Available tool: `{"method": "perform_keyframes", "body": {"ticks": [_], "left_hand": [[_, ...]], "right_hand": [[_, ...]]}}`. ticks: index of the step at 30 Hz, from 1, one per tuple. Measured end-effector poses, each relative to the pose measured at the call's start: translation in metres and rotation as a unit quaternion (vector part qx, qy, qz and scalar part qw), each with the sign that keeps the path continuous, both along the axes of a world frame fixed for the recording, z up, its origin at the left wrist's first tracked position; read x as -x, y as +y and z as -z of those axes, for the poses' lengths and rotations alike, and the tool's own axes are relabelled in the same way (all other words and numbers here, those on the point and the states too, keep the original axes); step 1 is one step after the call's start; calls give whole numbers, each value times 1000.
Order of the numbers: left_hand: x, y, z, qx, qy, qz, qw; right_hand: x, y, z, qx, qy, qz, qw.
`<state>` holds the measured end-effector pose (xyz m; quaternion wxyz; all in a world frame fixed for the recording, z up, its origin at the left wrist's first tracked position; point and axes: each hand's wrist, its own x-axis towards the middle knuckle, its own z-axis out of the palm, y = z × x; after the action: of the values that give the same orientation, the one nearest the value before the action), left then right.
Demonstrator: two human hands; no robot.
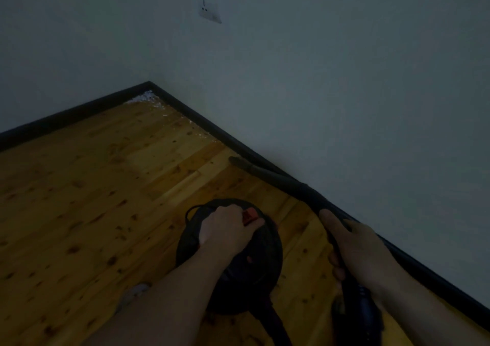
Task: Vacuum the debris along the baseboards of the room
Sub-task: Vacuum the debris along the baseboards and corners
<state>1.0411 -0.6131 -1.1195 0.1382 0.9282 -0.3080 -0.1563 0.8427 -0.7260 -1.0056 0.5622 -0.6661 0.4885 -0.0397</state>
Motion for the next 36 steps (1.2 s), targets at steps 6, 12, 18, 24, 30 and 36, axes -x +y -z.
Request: {"method": "perform_keyframes", "body": {"ticks": [6,12,18,24,30,36], "left_hand": [[4,2,-2,3,-3,1,1000],[3,3,-1,-4,2,13,1000],[-1,2,-3,-15,23,6,1000],[-3,2,-3,-24,19,0,1000],[-12,1,-2,-25,17,-6,1000],[-36,-4,-4,-32,21,-10,999]], "right_hand": [[19,-2,-13,-14,17,42,999],[25,-7,-8,-26,10,62,998],[-3,-17,-3,-28,-17,39,999],[-29,-30,4,-52,-24,44,997],[-60,-36,13,-59,-24,37,997],[-92,-37,16,-33,-32,5,999]]}}
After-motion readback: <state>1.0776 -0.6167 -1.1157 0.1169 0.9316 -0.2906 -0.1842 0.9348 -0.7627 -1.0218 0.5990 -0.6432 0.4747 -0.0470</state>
